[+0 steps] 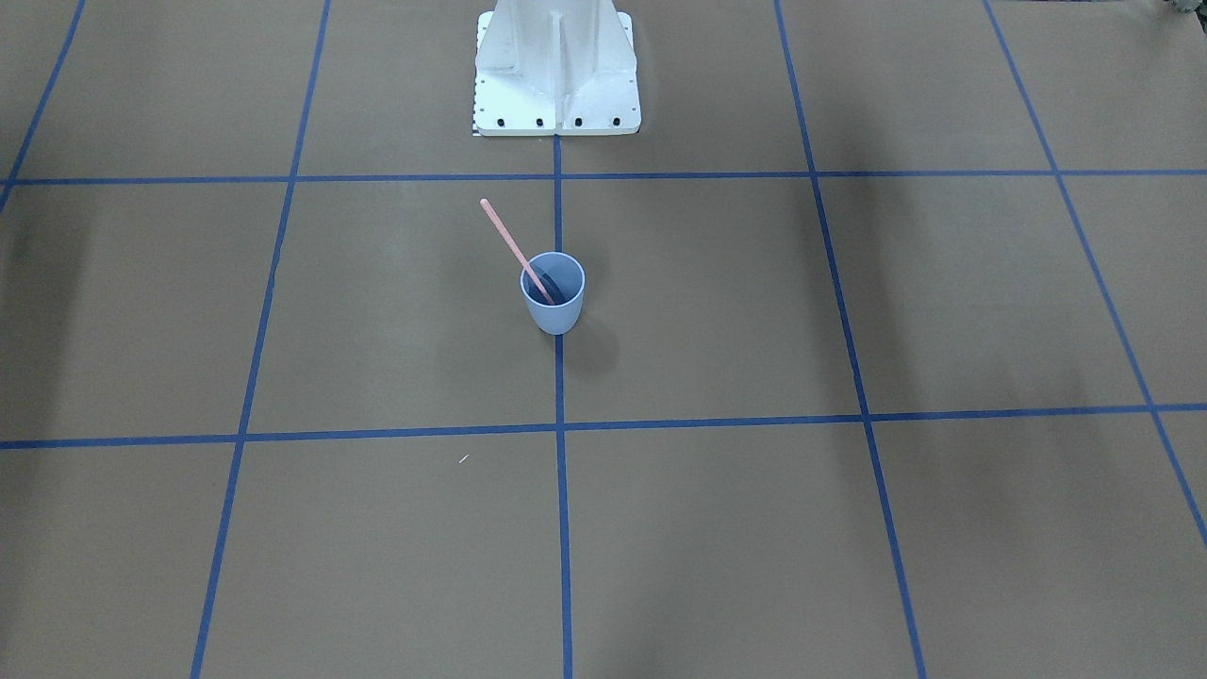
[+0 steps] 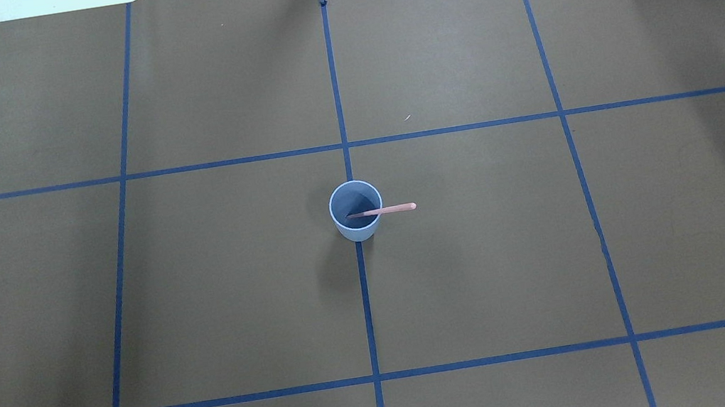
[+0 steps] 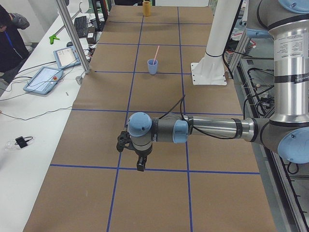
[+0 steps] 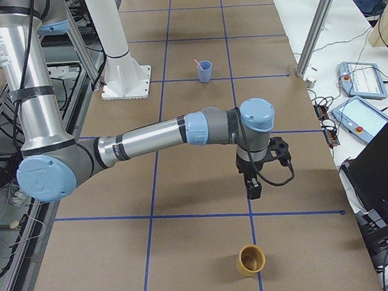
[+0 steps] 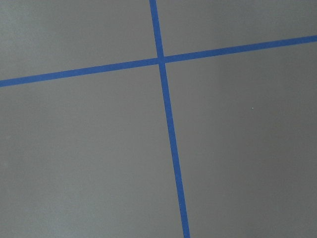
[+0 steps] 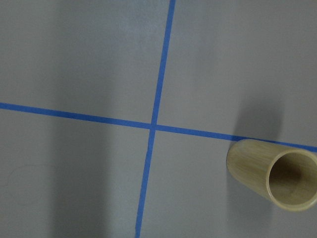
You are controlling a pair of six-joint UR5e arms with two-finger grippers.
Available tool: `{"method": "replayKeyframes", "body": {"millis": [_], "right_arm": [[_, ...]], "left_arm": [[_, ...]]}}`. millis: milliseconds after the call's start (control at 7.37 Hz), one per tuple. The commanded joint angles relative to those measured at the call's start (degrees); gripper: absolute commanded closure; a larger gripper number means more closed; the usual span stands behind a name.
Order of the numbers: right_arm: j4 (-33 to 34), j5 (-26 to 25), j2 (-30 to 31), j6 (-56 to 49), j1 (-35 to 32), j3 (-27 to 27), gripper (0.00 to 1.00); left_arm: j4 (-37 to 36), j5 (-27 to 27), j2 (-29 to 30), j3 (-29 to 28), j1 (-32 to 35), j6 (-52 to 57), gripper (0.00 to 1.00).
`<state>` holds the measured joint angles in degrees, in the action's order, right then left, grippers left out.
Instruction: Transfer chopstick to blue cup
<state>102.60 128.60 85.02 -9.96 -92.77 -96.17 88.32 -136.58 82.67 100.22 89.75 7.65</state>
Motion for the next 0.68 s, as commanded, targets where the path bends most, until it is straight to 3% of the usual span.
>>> {"method": "replayKeyframes", "body": {"millis": [0,543], "right_arm": [[0.4,0.0,0.5,0.5,0.0,0.4,0.0],[-0.2,-0.6,2.9,-0.4,-0.5,-1.0,0.0]], "left_arm": [[0.2,0.0,0.0,0.1,0.0,0.1,0.01],[0.2,0.1,0.1,0.0,-0.1,0.4,0.01]]}}
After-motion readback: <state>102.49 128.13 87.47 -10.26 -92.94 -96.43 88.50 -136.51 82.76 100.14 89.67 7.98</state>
